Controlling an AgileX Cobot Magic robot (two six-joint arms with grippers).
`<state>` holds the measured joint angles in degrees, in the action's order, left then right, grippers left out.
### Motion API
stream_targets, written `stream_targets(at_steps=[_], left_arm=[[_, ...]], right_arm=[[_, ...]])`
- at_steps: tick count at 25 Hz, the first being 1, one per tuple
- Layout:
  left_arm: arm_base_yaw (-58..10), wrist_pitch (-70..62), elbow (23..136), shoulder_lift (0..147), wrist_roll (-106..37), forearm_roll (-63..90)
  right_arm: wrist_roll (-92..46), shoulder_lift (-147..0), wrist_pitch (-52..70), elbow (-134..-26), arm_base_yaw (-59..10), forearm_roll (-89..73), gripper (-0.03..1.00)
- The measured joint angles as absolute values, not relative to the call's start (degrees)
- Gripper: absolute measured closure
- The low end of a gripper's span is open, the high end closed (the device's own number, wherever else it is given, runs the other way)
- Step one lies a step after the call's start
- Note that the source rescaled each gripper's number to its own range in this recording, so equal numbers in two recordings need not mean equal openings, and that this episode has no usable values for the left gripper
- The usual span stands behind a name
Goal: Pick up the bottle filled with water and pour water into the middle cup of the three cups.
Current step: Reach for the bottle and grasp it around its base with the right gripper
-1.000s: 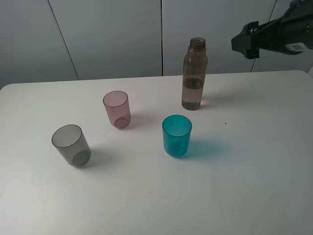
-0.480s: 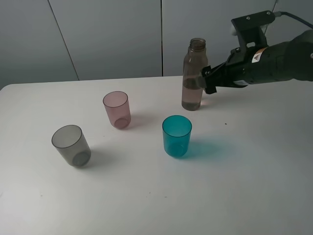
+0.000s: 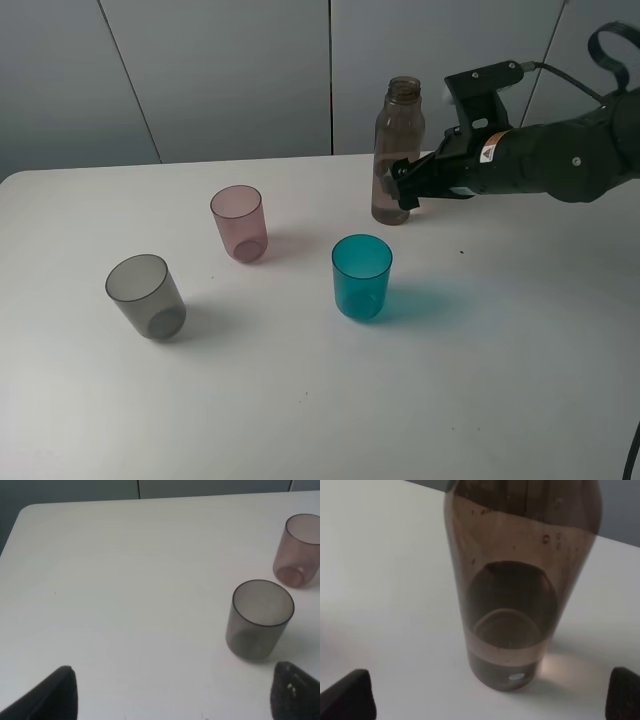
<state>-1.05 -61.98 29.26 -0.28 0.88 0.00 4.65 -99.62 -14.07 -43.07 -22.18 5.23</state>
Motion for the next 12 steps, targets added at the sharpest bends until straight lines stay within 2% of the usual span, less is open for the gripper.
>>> stream_targets(at_steps=[12], left_arm=[[-1.1, -62.0, 29.3, -0.3, 0.8, 0.0]], right_arm=[[5.1, -108.1, -28.9, -43.1, -22.2, 6.2, -0.03]])
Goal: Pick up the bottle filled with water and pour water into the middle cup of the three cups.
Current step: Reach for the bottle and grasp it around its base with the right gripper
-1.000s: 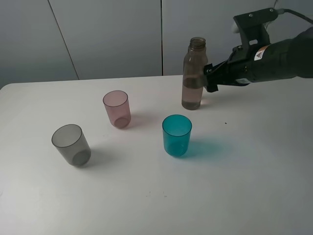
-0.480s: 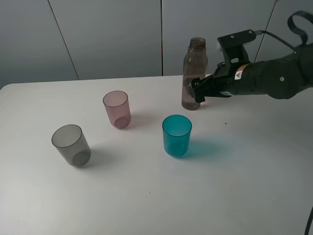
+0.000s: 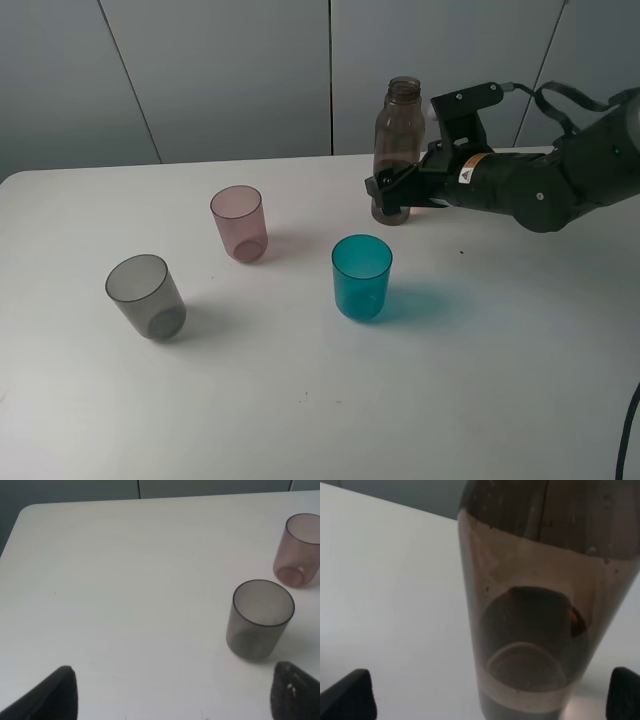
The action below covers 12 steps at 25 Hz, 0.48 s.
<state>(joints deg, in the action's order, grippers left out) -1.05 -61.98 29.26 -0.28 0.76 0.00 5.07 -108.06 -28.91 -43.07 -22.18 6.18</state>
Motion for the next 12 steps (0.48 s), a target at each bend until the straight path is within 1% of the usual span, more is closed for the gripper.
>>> stream_targets(at_steps=[8, 12], left_arm=[[-1.1, -62.0, 29.3, -0.3, 0.8, 0.0], [-1.1, -62.0, 29.3, -0.3, 0.8, 0.0]], right_arm=[[5.1, -113.0, -39.2, -43.1, -22.2, 3.3, -0.03], [5.1, -115.0, -42.1, -43.2, -22.2, 2.1, -0.03]])
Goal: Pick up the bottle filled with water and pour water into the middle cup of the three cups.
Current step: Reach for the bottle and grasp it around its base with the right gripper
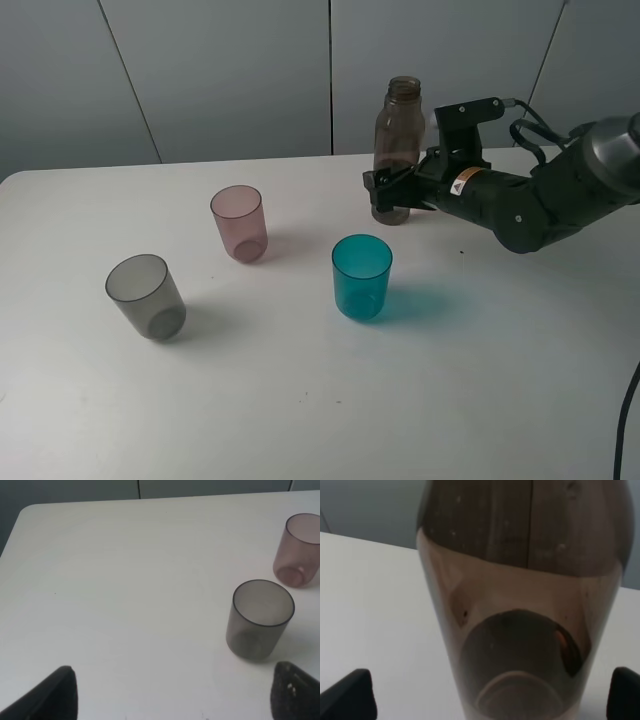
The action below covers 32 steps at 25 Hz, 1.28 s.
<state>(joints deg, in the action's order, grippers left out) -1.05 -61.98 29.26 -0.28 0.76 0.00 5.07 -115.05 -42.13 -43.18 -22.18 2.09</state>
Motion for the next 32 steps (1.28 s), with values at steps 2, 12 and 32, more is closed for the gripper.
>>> stream_targets(at_steps=[2, 12, 32], left_arm=[[-1.1, -62.0, 29.3, -0.3, 0.8, 0.0], [-1.1, -62.0, 29.3, -0.3, 0.8, 0.0], [-1.1, -62.0, 29.3, -0.3, 0.8, 0.0]], right_arm=[[5.1, -116.0, -42.8, -43.2, -22.2, 2.1, -0.03], [4.9, -119.7, -44.1, -46.6, -21.7, 2.1, -0.03], [4.8, -124.9, -53.6, -50.2, -21.2, 2.3, -0.03]])
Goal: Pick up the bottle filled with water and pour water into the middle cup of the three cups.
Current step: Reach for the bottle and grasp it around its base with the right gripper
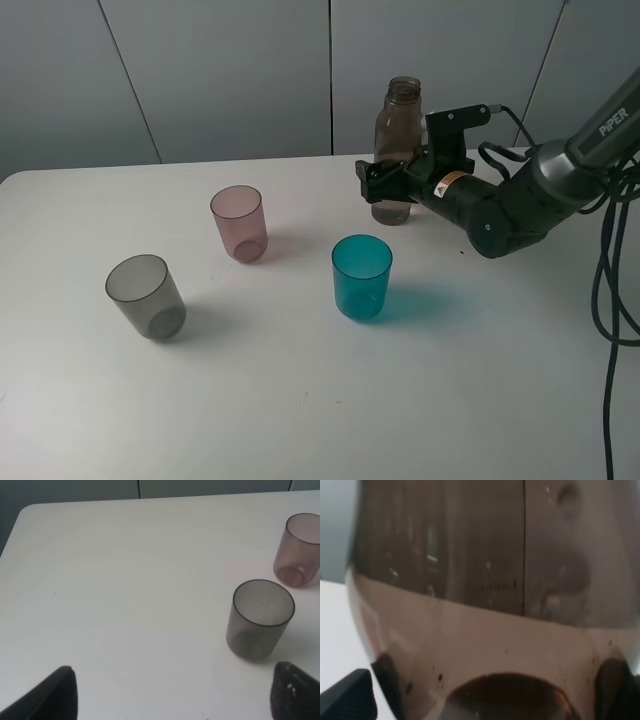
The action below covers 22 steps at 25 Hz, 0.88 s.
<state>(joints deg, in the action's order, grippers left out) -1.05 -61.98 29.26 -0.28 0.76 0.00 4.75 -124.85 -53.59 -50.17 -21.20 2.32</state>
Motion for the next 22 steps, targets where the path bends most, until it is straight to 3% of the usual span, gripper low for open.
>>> stream_targets(at_steps=[22], left_arm=[[-1.1, -62.0, 29.3, -0.3, 0.8, 0.0]], right_arm=[[5.0, -127.1, -54.9, -52.7, -20.6, 2.1, -0.03]])
